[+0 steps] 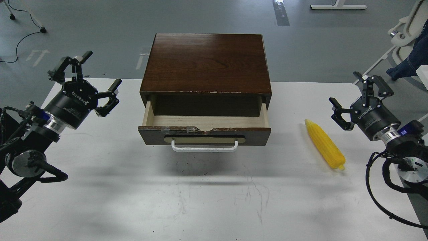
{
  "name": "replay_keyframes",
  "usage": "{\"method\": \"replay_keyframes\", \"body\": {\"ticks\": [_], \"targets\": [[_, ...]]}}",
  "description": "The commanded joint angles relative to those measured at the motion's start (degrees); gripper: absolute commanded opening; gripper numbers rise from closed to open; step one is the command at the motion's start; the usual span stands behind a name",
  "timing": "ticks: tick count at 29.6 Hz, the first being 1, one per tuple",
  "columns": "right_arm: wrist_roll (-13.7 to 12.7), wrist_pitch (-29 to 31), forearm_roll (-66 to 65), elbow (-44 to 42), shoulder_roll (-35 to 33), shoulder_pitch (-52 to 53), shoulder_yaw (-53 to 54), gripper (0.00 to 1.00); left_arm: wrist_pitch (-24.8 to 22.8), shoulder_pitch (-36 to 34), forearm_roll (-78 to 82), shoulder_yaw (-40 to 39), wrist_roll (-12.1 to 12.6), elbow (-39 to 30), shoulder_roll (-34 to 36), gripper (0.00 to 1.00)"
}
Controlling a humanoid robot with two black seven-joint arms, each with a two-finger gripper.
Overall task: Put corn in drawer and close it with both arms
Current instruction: 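Move the right gripper toward the yellow corn cob beside the box, then lower the right gripper onto the corn cob and close it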
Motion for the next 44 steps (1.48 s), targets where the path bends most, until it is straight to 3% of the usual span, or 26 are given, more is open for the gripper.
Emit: {"method": "replay_keyframes", "body": {"ticks": [1,7,11,15,22,27,39,44], "targets": [[0.0,-1.6,-11.8,0.0,-5.1,3.2,0.0,1.00,0.0,-0.2,0.0,0.0,0.0,0.0,-0.1,1.00],[0.0,-4.7,-36.2,-0.5,-8.2,6.7,-0.5,1.00,0.0,-0.5,0.0,0.4,0.0,0.0,-0.1,1.00],[0.0,-8.1,-59.9,-0.5,-8.7,6.6,-2.2,1.00,0.0,-0.6,0.0,0.3,0.0,0.0,-0.1,1.00],[0.0,-8.4,-67.6,-0.5,-8.2,10.5,-9.6,1.00,0.0,-0.6,0.0,0.3,0.0,-0.1,0.2,1.00],[0.0,-10.2,-71.8,-3.3,-5.2,21.1,-29.0,1.00,0.0,-0.6,0.0,0.1,-0.1,-0.3,0.0,1.00],[0.0,-13.4,-71.8,-6.0,-0.4,22.6,-34.9,1.00,0.0,-0.6,-0.1,-0.1,0.0,-0.3,0.1,1.00],[0.0,-16.5,-72.2,-8.8,3.9,21.9,-42.3,1.00,0.0,-0.6,-0.1,-0.3,-0.1,-0.3,0.0,1.00],[0.0,-16.7,-72.2,-8.9,4.0,21.7,-43.8,0.91,0.0,-0.7,-0.1,-0.3,-0.1,-0.3,-0.1,1.00]]}}
